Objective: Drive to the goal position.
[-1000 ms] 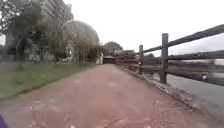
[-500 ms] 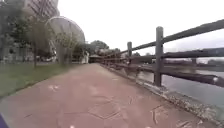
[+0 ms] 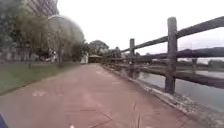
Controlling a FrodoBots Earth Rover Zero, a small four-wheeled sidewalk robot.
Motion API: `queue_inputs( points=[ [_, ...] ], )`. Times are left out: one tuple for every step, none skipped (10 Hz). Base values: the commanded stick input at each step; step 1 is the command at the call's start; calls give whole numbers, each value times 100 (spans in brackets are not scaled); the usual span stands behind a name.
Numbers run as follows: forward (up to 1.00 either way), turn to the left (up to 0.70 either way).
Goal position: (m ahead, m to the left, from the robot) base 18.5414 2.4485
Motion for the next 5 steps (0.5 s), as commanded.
queue_inputs(
  points=[
    [100,5],
    [100,8],
    [100,2],
    [100,10],
    [100,40]
  ],
)
